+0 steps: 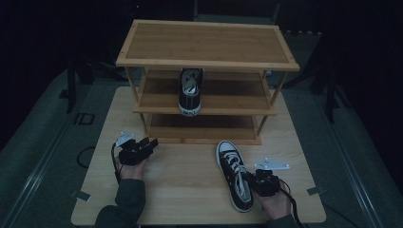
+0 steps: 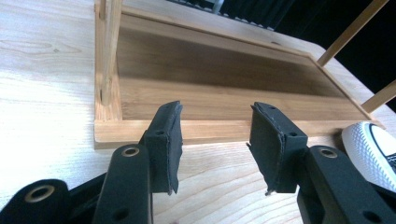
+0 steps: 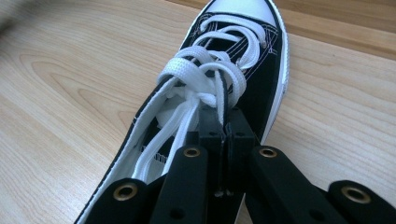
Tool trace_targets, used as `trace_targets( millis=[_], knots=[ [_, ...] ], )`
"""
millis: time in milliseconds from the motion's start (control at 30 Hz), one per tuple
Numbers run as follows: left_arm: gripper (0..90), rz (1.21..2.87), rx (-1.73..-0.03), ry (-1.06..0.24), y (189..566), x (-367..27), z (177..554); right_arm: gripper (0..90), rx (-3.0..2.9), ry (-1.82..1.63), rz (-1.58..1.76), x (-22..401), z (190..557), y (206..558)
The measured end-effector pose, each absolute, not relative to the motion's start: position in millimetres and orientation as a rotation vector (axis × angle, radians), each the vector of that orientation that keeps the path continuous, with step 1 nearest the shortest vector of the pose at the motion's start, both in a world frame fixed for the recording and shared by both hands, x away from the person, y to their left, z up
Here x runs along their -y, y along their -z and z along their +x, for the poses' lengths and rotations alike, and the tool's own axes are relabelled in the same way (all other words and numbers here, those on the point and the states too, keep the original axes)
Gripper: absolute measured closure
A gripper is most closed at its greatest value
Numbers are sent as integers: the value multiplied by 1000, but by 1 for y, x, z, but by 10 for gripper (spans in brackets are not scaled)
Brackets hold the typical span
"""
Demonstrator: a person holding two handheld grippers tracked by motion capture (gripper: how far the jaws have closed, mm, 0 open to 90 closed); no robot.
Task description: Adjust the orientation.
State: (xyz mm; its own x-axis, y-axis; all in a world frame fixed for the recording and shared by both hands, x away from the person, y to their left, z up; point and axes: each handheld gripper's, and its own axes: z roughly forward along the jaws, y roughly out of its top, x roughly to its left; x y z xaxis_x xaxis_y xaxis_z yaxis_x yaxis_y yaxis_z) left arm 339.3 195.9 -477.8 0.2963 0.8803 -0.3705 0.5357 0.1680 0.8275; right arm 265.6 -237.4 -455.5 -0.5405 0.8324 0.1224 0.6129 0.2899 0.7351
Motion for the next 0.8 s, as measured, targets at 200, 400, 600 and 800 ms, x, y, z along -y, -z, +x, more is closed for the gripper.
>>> trace_targets(
  millis=[200, 400, 600, 800],
  knots=[
    [543, 1500, -1380, -402, 481, -197, 340, 886, -2278, -1103, 1441, 239, 270, 449],
    [543, 1495, -1396, -400, 484, -198, 341, 888, -2240, -1194, 1494, 242, 268, 449],
    [543, 1492, -1411, -402, 486, -200, 343, 889, -2212, -1259, 1495, 243, 263, 442],
    [543, 1504, -1409, -399, 487, -197, 343, 889, -2179, -1350, 1507, 247, 259, 431]
  ],
)
